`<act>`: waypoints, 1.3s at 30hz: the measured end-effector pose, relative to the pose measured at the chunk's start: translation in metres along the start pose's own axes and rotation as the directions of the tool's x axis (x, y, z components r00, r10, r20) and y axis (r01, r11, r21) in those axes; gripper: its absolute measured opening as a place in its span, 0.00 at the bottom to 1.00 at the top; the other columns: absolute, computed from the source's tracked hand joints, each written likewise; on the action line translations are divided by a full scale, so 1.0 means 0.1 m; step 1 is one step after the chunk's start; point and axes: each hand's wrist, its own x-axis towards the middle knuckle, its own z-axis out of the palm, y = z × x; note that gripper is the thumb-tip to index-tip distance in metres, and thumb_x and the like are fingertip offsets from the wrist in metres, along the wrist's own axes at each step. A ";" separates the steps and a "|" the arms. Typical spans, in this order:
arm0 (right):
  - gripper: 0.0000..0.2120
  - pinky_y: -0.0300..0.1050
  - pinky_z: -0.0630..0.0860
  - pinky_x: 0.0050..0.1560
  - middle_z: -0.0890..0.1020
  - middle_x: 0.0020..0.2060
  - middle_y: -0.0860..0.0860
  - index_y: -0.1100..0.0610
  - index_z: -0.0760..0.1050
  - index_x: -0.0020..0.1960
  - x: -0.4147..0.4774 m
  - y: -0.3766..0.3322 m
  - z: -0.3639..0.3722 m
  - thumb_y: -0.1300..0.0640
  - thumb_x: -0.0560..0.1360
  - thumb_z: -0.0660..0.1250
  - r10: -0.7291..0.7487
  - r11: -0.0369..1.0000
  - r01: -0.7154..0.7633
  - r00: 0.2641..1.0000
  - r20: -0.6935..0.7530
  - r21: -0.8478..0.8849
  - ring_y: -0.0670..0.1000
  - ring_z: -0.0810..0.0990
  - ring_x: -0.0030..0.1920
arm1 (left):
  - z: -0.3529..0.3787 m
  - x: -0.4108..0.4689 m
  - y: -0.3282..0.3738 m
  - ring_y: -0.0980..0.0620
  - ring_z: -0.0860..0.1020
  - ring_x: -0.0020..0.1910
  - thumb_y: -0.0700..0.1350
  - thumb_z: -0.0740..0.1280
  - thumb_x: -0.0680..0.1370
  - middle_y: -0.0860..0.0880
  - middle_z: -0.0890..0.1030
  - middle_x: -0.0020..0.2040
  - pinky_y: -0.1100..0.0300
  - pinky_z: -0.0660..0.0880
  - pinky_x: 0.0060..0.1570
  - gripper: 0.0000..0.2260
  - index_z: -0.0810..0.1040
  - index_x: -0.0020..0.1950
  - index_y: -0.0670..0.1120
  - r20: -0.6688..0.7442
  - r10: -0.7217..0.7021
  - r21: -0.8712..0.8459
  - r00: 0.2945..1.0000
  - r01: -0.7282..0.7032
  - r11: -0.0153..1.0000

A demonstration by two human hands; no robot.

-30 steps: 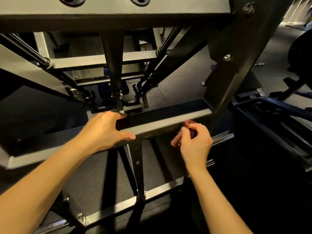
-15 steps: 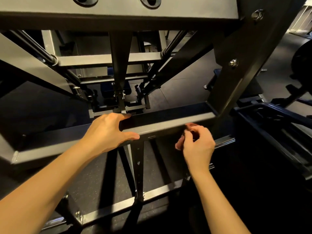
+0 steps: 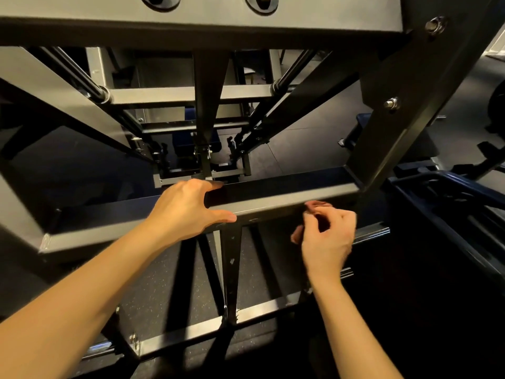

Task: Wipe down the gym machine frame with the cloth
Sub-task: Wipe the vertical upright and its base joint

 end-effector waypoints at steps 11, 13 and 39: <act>0.05 0.37 0.78 0.51 0.71 0.57 0.45 0.53 0.82 0.52 -0.70 -0.37 0.43 0.57 0.76 0.74 -0.284 0.955 0.295 0.928 0.241 -0.013 0.44 0.75 0.55 | 0.05 0.04 -0.05 0.46 0.72 0.72 0.70 0.72 0.68 0.47 0.74 0.74 0.47 0.73 0.66 0.42 0.69 0.77 0.53 -0.032 -0.010 -0.014 0.999 0.010 1.000; 0.05 0.35 0.78 0.53 0.71 0.58 0.45 0.53 0.82 0.52 -0.57 -0.28 0.31 0.57 0.76 0.74 -0.272 0.959 0.284 0.940 0.205 -0.028 0.43 0.75 0.56 | 0.04 0.04 -0.05 0.45 0.72 0.72 0.69 0.73 0.68 0.47 0.73 0.74 0.48 0.73 0.66 0.42 0.69 0.77 0.52 -0.031 -0.006 -0.029 0.999 0.005 1.000; 0.04 0.45 0.80 0.51 0.74 0.54 0.47 0.55 0.83 0.50 -1.03 -0.62 0.73 0.61 0.76 0.73 -0.359 0.933 0.349 0.878 0.315 0.092 0.48 0.77 0.53 | -0.11 -0.30 -0.69 0.50 0.73 0.71 0.69 0.74 0.66 0.50 0.74 0.73 0.50 0.73 0.66 0.44 0.69 0.78 0.54 -0.092 -0.068 -0.102 0.993 0.058 0.993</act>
